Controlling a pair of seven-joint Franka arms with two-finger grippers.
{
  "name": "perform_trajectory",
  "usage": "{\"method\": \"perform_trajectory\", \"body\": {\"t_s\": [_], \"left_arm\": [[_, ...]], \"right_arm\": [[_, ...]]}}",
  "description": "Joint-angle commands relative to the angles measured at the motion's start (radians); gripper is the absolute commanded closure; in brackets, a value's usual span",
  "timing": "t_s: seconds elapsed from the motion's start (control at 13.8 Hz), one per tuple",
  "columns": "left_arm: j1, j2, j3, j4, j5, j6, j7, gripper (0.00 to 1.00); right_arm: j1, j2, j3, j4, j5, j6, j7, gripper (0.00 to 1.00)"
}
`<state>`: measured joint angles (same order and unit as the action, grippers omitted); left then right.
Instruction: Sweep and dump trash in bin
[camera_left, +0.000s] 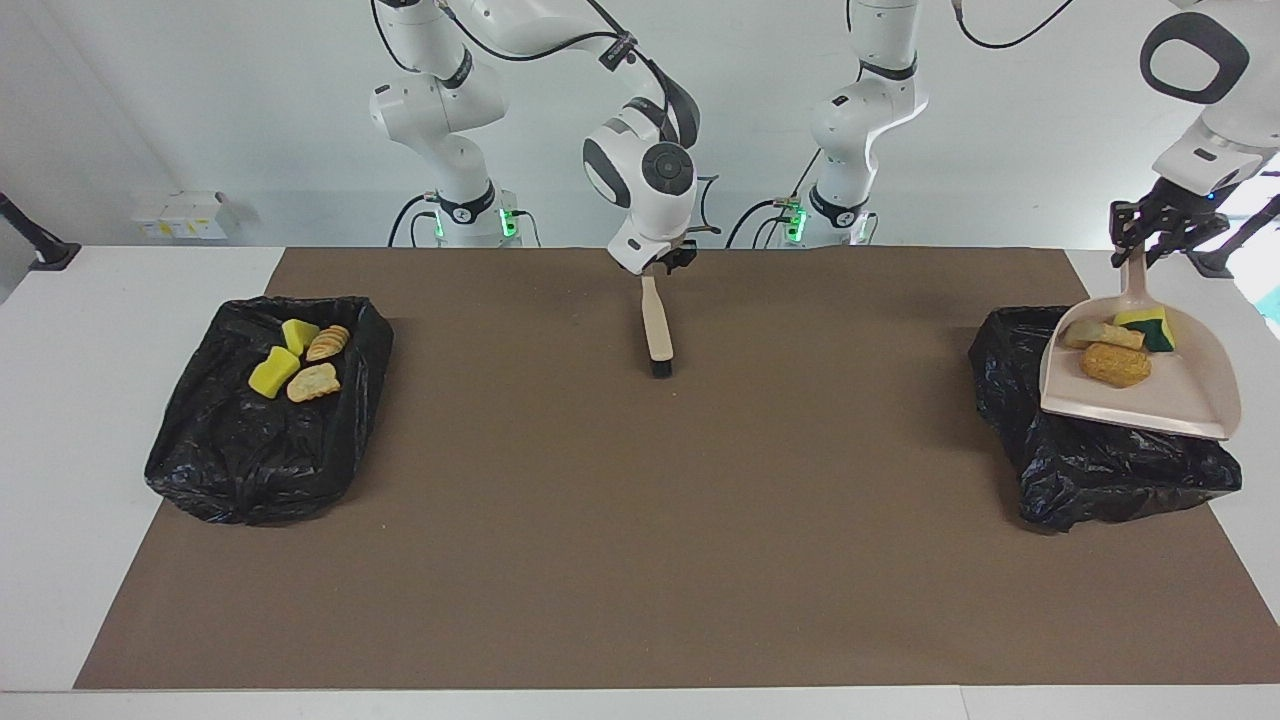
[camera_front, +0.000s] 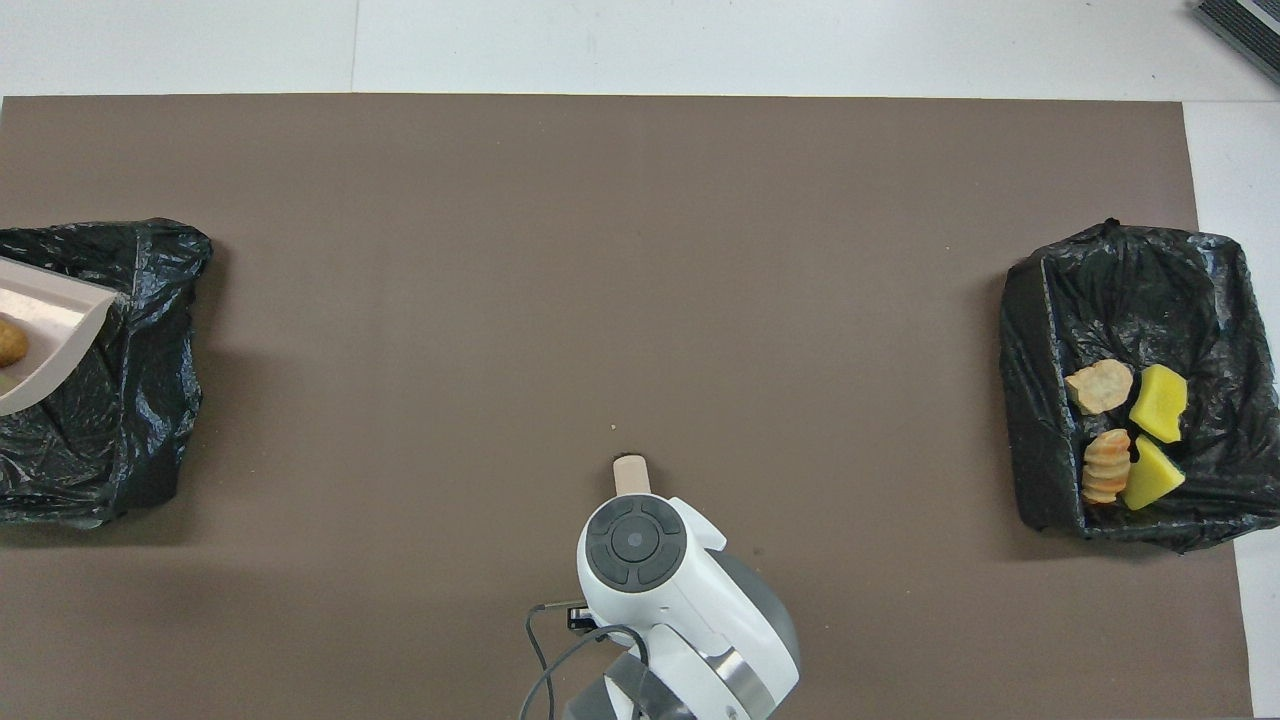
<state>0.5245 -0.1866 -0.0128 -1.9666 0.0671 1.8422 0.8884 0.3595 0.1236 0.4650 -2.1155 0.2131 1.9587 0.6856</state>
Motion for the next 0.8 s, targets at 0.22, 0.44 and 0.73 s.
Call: {"method": "perform_trajectory", "body": {"t_s": [0.22, 0.44, 0.73], "left_arm": [[0.014, 0.029, 0.024, 0.049, 0.274, 0.095, 0.297, 1.0], [0.008, 0.048, 0.024, 0.049, 0.371, 0.143, 0.331, 1.0], [0.008, 0.065, 0.024, 0.051, 0.497, 0.196, 0.333, 1.0]], "right_arm": [[-0.034, -0.013, -0.009, 0.19, -0.116, -0.188, -0.063, 0.0], [-0.123, -0.016, -0.011, 0.3, -0.13, -0.328, -0.2, 0.0], [-0.246, -0.015, -0.014, 0.414, -0.138, -0.461, -0.342, 0.0]]}}
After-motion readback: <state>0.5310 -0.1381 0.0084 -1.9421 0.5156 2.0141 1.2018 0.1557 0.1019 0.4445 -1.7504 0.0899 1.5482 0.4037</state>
